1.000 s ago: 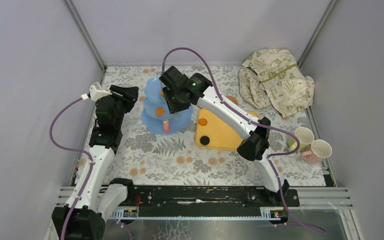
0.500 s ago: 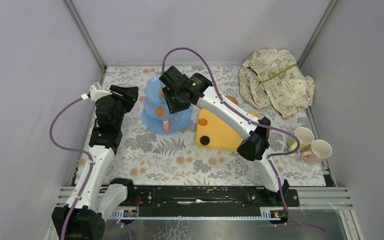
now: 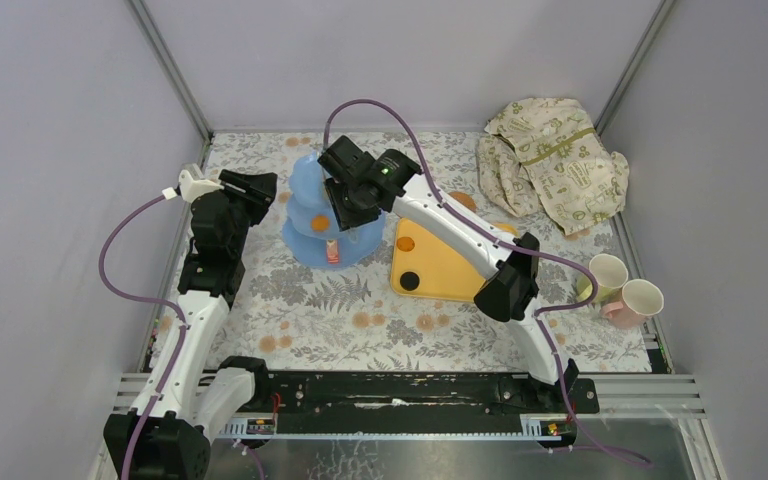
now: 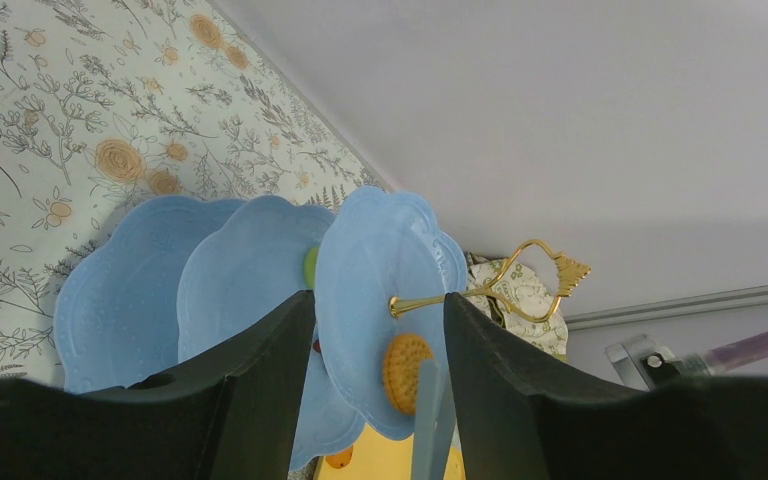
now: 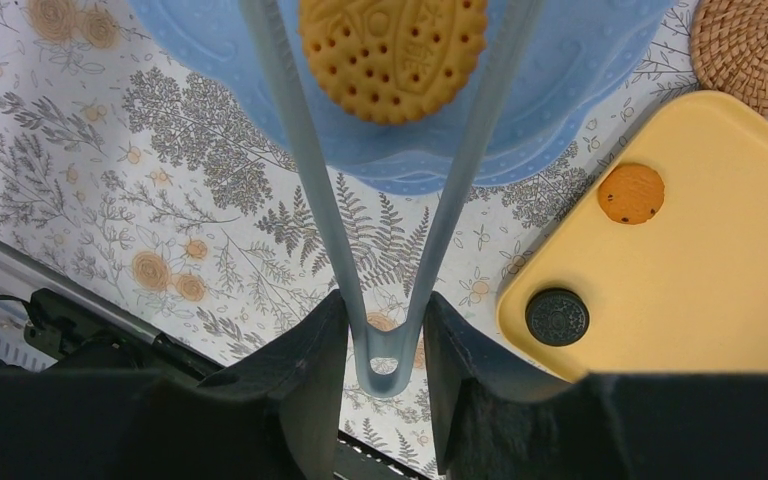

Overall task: Serve the afternoon tea
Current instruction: Place the desert on the desert table.

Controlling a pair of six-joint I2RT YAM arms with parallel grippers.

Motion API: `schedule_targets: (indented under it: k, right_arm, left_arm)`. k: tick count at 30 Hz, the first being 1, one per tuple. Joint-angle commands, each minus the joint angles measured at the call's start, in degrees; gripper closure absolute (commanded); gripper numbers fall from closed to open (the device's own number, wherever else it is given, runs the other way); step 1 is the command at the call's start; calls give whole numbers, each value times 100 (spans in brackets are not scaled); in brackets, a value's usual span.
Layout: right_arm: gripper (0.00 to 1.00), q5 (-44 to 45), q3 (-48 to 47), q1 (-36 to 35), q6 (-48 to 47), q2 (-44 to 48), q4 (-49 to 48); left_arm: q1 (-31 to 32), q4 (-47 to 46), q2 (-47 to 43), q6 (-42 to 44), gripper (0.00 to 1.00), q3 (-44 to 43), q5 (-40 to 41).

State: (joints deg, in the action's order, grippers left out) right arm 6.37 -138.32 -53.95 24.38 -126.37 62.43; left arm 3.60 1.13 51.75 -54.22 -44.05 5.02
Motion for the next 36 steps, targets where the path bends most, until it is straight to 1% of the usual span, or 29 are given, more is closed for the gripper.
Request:
schedule_targets:
  k: [1,9,17,22,28,33,36]
  right_arm:
    - [60,-3,69,-43,-67,474,-151]
    - [61,63,246,-36,-64,626,-250]
    - [62,114,918,-38,-148,1225,-925]
    - [63,208,1376,-43,-177,1636,-1054]
    - [66,347,2845,-36,-130,2566,-1494]
    - [68,514,4128,-36,-11,3656,-1826]
    - [68,565,4797,-41,100,4159,-1920]
  left_arm:
    - [25,-13,-90,-1,43,-175,-47]
    - [20,-13,-84,8,43,-175,-38]
    - [29,-14,-46,61,43,-238,-22]
    - [22,-3,-26,121,43,-269,1]
    - [27,1,-14,181,43,-275,13]
    - [28,58,-43,285,43,-352,28]
    - [32,79,-77,328,43,-376,26]
